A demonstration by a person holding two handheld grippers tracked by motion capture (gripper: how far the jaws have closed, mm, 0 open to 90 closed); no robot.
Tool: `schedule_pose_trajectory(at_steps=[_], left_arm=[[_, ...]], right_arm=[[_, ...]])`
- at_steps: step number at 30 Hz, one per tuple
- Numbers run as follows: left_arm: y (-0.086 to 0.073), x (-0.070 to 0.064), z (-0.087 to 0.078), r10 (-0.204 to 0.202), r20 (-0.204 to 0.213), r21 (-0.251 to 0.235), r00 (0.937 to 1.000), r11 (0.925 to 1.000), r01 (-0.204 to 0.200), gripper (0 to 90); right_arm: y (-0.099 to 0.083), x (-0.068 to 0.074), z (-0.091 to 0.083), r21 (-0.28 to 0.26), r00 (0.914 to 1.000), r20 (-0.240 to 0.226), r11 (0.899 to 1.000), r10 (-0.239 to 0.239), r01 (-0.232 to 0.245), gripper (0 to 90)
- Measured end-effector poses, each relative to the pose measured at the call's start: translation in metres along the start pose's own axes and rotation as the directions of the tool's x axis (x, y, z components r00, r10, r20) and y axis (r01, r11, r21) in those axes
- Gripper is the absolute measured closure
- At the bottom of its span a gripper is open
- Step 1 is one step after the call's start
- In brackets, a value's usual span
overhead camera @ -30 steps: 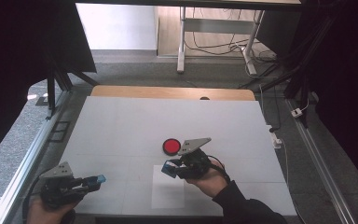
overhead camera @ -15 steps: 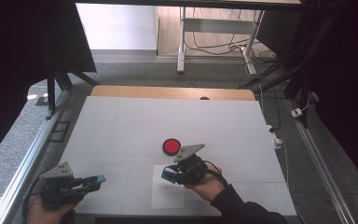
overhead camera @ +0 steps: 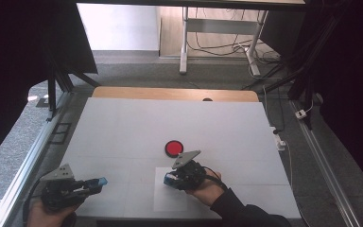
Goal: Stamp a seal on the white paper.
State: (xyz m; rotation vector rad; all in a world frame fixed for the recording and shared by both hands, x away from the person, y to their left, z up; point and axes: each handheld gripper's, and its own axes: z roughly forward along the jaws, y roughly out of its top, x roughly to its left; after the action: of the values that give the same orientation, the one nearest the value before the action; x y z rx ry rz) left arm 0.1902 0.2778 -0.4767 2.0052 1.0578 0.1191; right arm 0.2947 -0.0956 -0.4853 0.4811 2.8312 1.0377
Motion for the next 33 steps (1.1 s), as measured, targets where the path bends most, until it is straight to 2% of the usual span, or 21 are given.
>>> schedule_pose_trajectory(at_steps=[10,17,20,24,27,29,33], left_arm=[[0.0,0.0,0.0,0.001,0.001,0.001,1.0,1.0,-0.001,68.7],[0.0,0.0,0.0,0.0,0.0,0.003,1.0,1.0,0.0,68.6],[0.0,0.0,0.0,-0.001,-0.001,0.004,1.0,1.0,0.001,68.6],[0.0,0.0,0.001,-0.002,-0.001,0.006,1.0,1.0,0.002,68.7],[0.0,0.0,0.001,-0.002,-0.001,0.006,1.0,1.0,0.002,68.6],[0.0,0.0,0.001,-0.002,-0.001,0.006,1.0,1.0,0.002,68.6],[0.0,0.0,0.001,-0.001,-0.001,0.006,1.0,1.0,0.001,68.7]], right_arm=[[-0.005,-0.002,0.008,0.03,0.9999,0.011,1.0,-0.009,0.008,70.3],[-0.005,-0.003,0.009,0.033,0.9999,0.005,0.999,0.014,-0.014,70.4],[-0.004,0.001,0.01,0.04,0.9995,0.029,0.999,-0.01,0.009,70.4],[-0.002,0.011,0.011,0.062,0.9941,0.078,0.996,-0.076,0.071,70.5],[-0.001,0.014,0.011,0.069,0.9909,0.092,0.993,-0.099,0.093,70.5],[0.0,0.015,0.011,0.074,0.9897,0.096,0.992,-0.106,0.1,70.6],[-0.001,0.011,0.011,0.065,0.9942,0.076,0.995,-0.075,0.07,70.6]])
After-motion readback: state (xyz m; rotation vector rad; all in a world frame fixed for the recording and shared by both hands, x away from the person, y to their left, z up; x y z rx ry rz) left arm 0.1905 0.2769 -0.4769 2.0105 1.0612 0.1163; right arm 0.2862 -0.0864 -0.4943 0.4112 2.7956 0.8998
